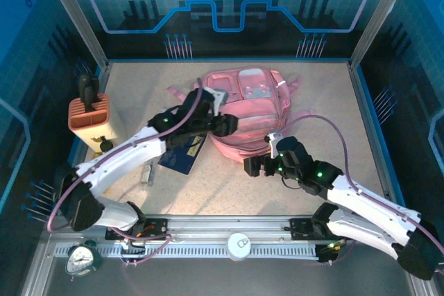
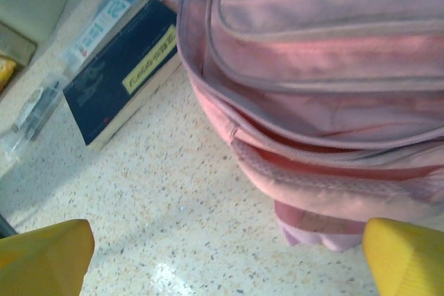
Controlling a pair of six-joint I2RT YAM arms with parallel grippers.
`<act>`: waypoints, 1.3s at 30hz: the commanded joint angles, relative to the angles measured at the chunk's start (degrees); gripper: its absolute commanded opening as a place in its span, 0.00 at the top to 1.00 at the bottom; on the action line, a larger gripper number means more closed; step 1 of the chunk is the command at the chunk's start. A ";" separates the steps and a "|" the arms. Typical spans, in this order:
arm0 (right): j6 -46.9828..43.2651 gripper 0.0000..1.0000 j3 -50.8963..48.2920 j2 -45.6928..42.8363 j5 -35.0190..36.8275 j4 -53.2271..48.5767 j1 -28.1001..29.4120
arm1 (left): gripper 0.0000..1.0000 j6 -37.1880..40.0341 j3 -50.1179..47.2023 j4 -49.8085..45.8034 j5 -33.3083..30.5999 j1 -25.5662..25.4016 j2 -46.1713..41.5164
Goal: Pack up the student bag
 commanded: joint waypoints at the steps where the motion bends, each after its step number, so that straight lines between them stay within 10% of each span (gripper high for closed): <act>1: 1.99 0.00 1.83 3.75 -1.33 3.62 3.96 | 0.42 -3.03 -7.25 -3.89 -3.36 3.37 -5.10; 15: 2.60 0.01 8.94 26.94 1.45 14.63 16.17 | 0.40 -8.23 -26.43 -8.59 -5.46 12.43 -13.10; 39: 2.60 0.00 12.22 38.54 3.36 19.39 10.10 | 0.52 -15.79 -34.62 4.43 9.63 12.25 -0.34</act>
